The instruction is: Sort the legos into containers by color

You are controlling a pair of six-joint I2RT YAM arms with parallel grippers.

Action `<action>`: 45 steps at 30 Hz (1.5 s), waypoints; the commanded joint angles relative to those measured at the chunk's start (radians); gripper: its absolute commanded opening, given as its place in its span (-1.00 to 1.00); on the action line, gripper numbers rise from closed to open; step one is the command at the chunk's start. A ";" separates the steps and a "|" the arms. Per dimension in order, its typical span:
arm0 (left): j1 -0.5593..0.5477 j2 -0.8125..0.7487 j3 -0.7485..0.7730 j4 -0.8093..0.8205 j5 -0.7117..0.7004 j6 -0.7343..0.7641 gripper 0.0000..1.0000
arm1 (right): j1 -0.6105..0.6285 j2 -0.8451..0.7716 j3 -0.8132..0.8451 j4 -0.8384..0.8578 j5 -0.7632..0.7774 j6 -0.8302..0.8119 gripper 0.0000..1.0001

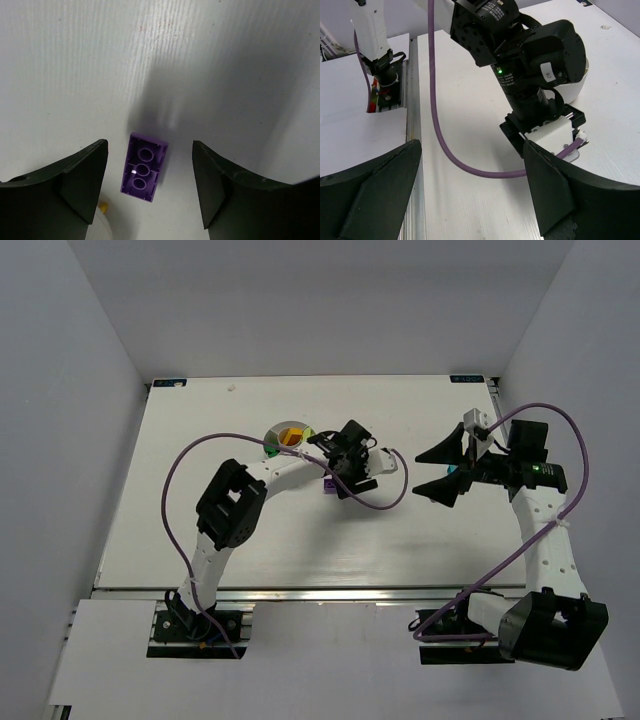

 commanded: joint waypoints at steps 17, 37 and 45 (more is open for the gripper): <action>0.078 0.044 0.054 -0.053 0.036 0.023 0.51 | -0.052 0.023 0.017 -0.096 -0.090 -0.090 0.76; 0.129 -0.392 -0.217 0.318 0.153 -0.282 -0.92 | -0.081 0.017 0.009 -0.113 -0.093 -0.102 0.76; 0.222 -0.721 -0.597 0.536 0.194 -0.371 -0.95 | -0.083 0.026 0.011 -0.145 -0.102 -0.133 0.76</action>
